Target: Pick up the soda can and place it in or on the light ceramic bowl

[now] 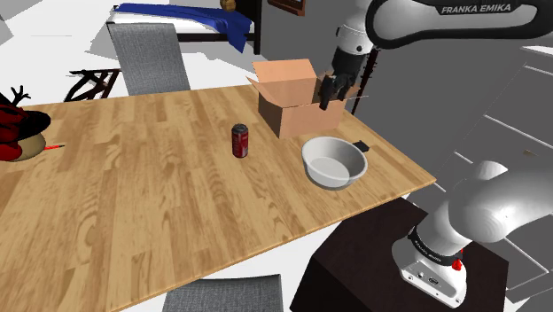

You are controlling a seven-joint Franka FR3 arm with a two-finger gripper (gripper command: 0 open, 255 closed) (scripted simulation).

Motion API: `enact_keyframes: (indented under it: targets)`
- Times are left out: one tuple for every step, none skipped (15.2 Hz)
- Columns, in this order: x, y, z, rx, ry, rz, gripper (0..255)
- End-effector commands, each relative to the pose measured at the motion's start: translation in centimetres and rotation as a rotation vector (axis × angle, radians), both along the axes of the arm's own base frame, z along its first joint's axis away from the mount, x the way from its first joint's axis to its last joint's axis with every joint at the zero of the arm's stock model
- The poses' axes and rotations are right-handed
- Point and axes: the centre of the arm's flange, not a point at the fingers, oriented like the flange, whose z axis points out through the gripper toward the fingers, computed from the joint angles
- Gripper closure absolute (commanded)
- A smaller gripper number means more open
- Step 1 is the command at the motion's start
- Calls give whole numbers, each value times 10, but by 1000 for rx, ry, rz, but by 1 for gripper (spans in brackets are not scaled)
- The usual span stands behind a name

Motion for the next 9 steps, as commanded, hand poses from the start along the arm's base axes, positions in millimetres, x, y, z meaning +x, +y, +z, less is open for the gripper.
enact_keyframes:
  targets:
    - [21,18,-9,4,9,-12,0]
    - [31,26,-13,5,13,-17,0]
    - [41,34,-18,7,18,-22,0]
    - [51,42,-23,8,22,-28,0]
    - [61,50,-28,10,27,-33,0]
    - [71,58,-33,11,31,-39,0]
    - [81,66,-38,13,36,-44,0]
    - [90,74,-43,14,40,-49,0]
    - [100,81,-48,16,45,-55,0]
